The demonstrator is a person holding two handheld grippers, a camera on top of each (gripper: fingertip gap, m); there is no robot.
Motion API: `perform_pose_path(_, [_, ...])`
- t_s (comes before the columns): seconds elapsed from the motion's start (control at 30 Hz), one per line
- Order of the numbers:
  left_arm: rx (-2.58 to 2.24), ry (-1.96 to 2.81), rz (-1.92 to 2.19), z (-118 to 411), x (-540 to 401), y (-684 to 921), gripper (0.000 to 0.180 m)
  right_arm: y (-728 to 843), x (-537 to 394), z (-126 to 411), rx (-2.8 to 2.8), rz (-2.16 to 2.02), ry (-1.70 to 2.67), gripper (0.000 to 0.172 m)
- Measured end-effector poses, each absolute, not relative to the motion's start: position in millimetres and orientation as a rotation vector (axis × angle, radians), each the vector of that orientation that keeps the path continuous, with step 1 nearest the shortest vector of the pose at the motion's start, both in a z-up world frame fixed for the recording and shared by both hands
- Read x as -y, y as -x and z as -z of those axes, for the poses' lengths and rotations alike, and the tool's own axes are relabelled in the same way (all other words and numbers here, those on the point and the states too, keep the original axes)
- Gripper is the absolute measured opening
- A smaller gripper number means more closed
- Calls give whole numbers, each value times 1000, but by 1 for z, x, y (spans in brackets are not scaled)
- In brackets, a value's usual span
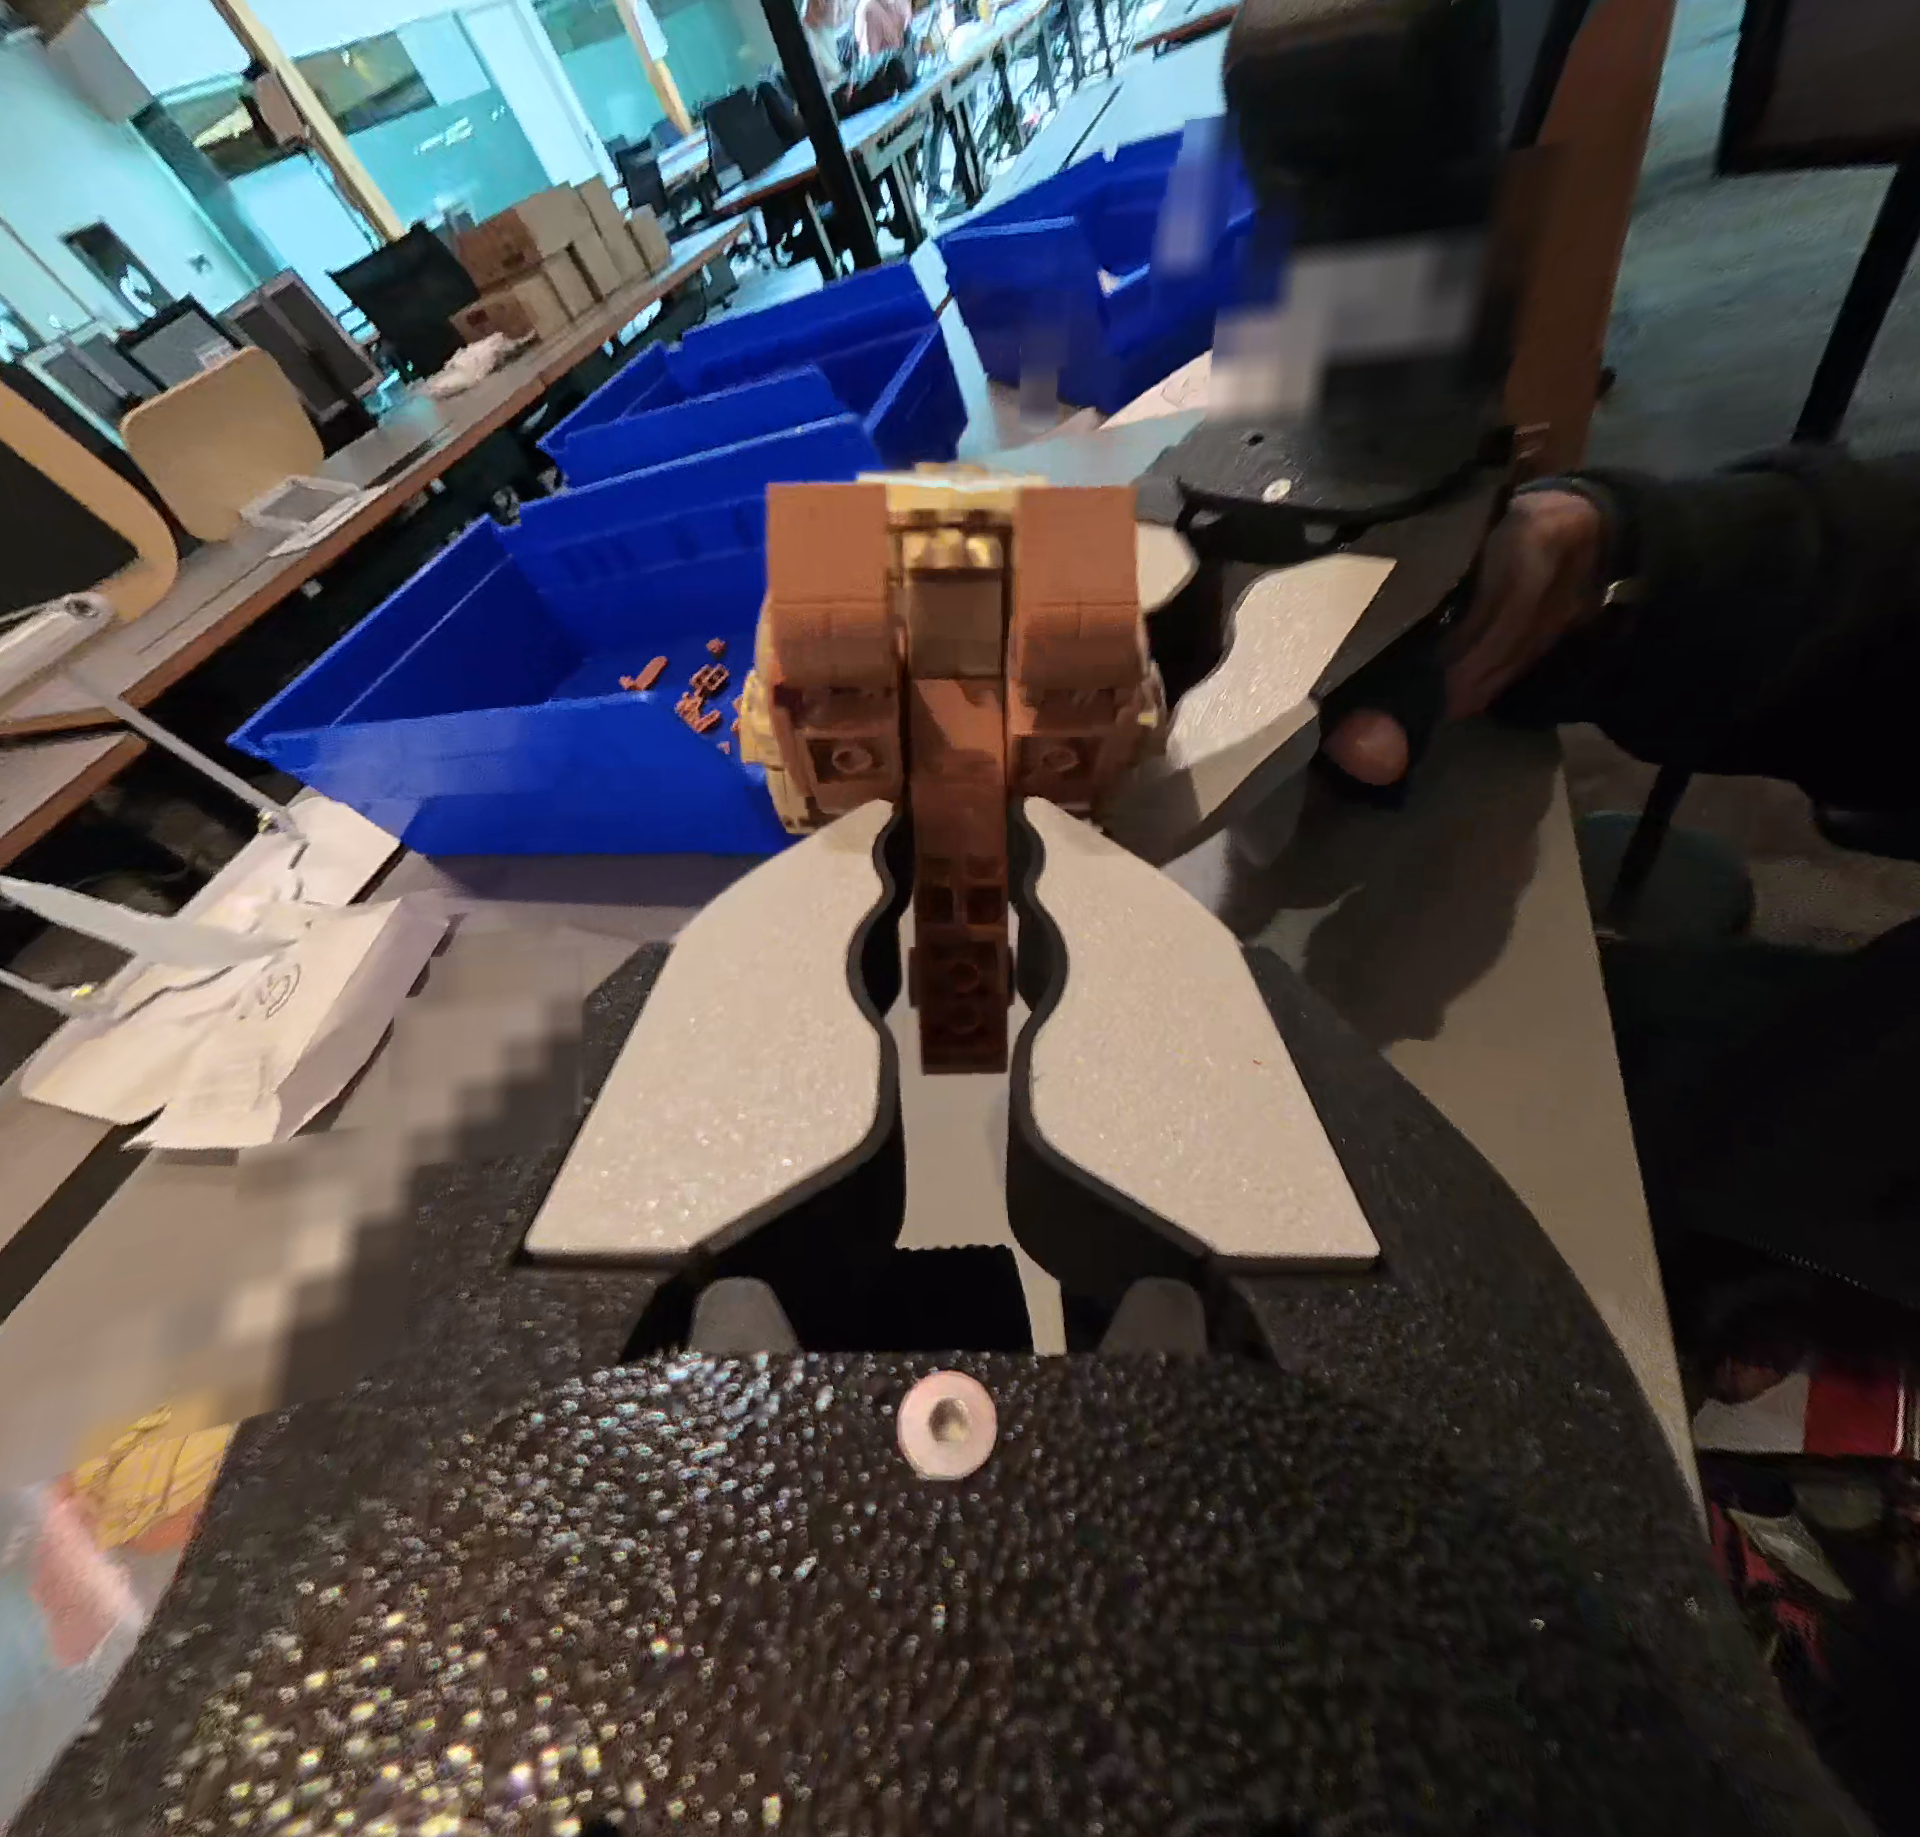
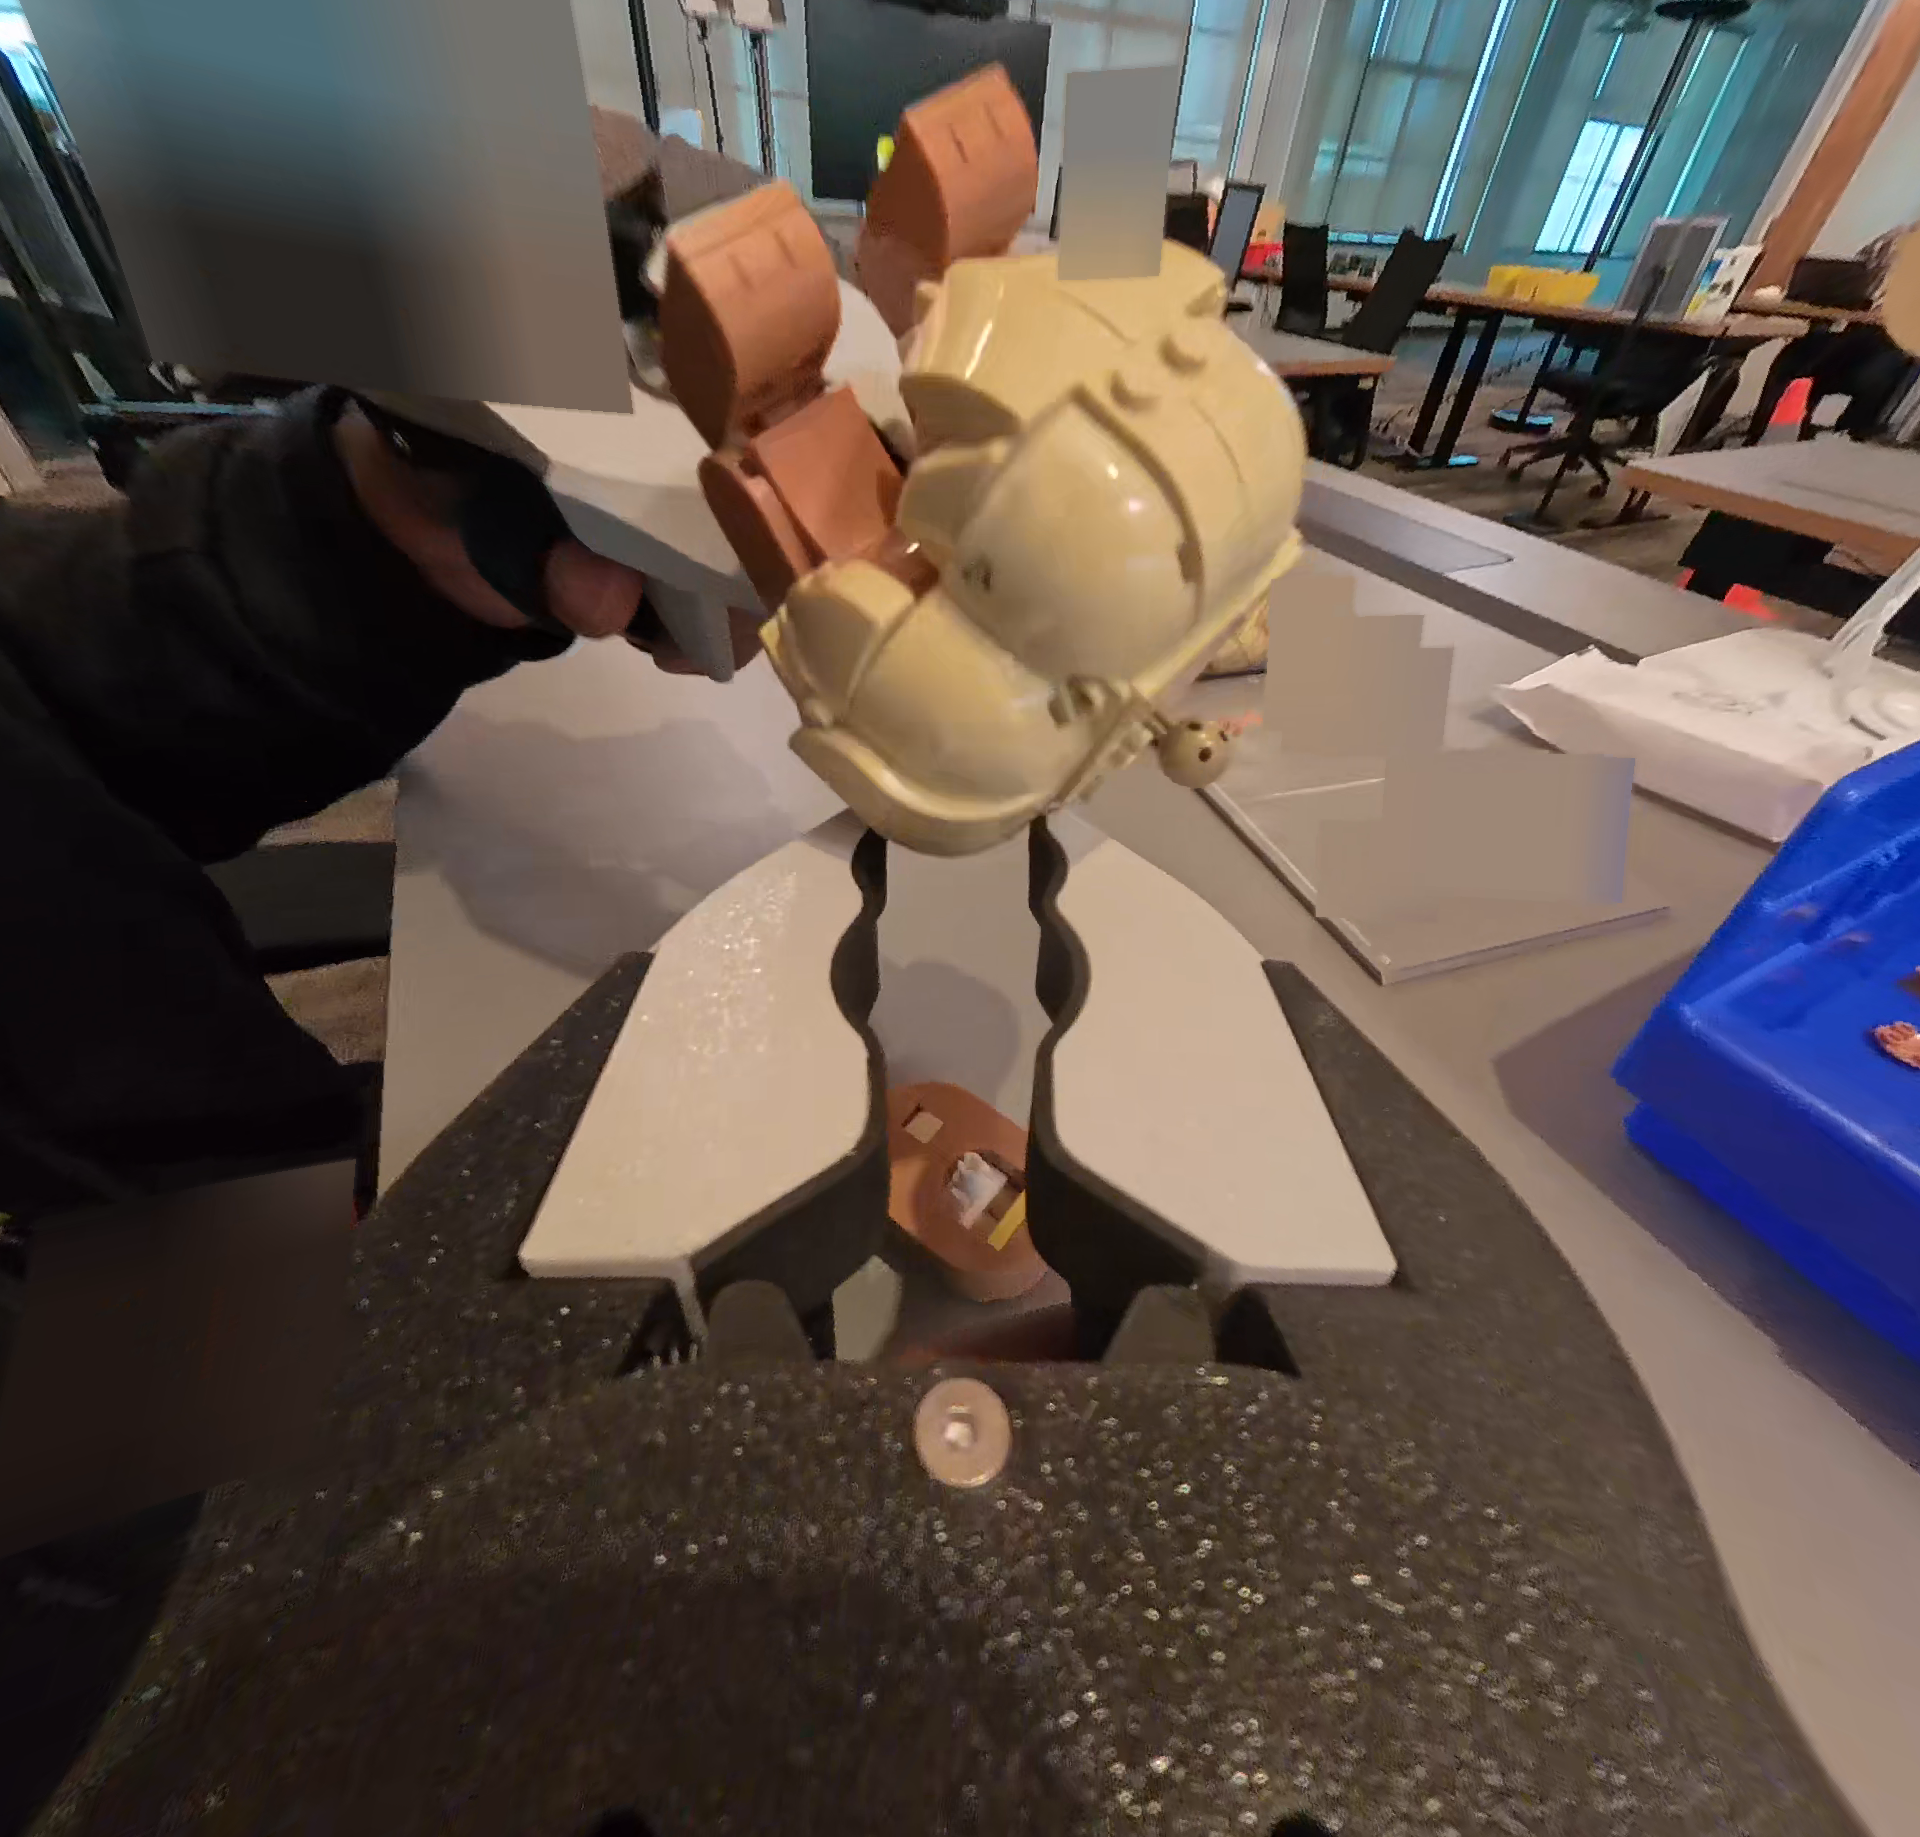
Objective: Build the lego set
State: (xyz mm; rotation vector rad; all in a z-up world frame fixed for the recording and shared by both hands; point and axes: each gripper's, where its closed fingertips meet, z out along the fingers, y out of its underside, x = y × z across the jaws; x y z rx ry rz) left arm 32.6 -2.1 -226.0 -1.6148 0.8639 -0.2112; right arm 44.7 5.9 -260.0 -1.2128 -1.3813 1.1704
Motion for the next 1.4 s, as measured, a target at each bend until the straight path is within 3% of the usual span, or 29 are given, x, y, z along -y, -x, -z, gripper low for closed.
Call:
perform_pose_path(0.57, [-867, 1765, 175, 244, -1, -32, 18, -44, 4, 253, 1394, -1153, 1148, 24])
perform_pose_path(0.8, [-389, 1679, 683, 232, -11, -10, 18, -51, -6, 236, 1294, -1295, 1227, 22])
perform_pose_path(1.0, [82, 1287, 1257, 209, -12, 9, 17, -34, 4, 242, 1251, -1469, 1416, 27])
perform_pose_path(1.4, [64, 1186, 1345, 209, -6, -6, 17, -6, 11, 235, 1066, -1655, 1523, 23])
